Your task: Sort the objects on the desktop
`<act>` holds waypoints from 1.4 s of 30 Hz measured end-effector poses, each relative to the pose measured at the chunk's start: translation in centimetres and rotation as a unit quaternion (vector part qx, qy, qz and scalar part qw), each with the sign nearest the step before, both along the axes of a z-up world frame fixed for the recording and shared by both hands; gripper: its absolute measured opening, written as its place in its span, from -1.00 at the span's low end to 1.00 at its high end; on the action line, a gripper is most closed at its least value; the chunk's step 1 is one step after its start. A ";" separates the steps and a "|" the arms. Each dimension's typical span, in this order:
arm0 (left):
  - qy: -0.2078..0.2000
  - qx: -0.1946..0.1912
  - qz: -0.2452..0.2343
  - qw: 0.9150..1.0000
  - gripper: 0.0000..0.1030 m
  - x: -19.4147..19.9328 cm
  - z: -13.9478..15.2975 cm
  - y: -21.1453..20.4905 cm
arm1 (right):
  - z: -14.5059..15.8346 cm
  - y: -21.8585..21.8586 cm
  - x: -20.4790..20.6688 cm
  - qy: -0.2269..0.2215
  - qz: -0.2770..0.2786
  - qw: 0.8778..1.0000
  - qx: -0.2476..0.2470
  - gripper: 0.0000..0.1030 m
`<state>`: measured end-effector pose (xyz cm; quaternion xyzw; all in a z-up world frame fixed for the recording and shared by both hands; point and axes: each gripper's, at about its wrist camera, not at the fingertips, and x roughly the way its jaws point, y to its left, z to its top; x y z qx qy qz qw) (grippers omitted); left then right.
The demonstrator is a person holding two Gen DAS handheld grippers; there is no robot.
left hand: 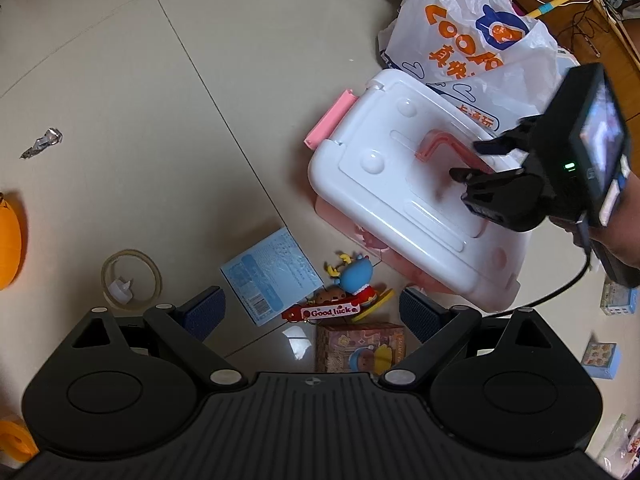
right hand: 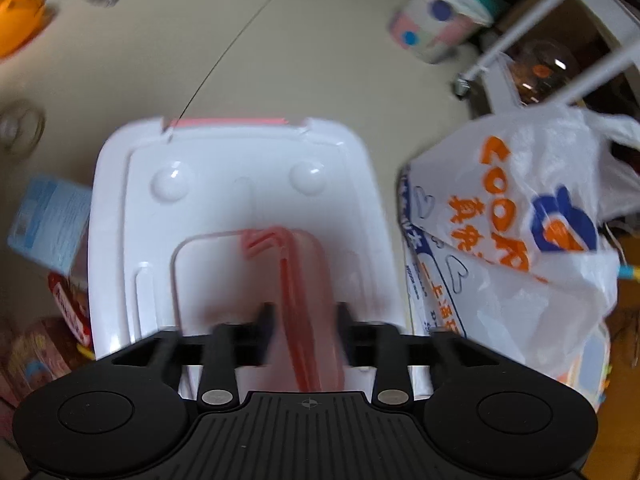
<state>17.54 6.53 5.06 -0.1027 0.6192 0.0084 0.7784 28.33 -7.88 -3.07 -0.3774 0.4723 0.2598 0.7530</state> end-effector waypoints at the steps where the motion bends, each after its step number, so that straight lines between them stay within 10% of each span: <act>1: -0.002 0.001 -0.002 1.000 0.86 0.0 0.1 -0.1 | 0.6 -0.4 -0.1 -0.004 -0.015 1.000 0.016 -0.02; 24: -0.075 0.071 -0.072 0.992 0.91 -2.0 2.9 -3.8 | 10.5 -3.3 -10.4 -0.121 -0.161 0.979 0.026 0.30; 42: -0.092 0.085 -0.143 0.982 0.92 -4.8 3.0 -8.9 | 10.5 -7.0 -20.2 -0.162 -0.337 0.923 0.089 0.46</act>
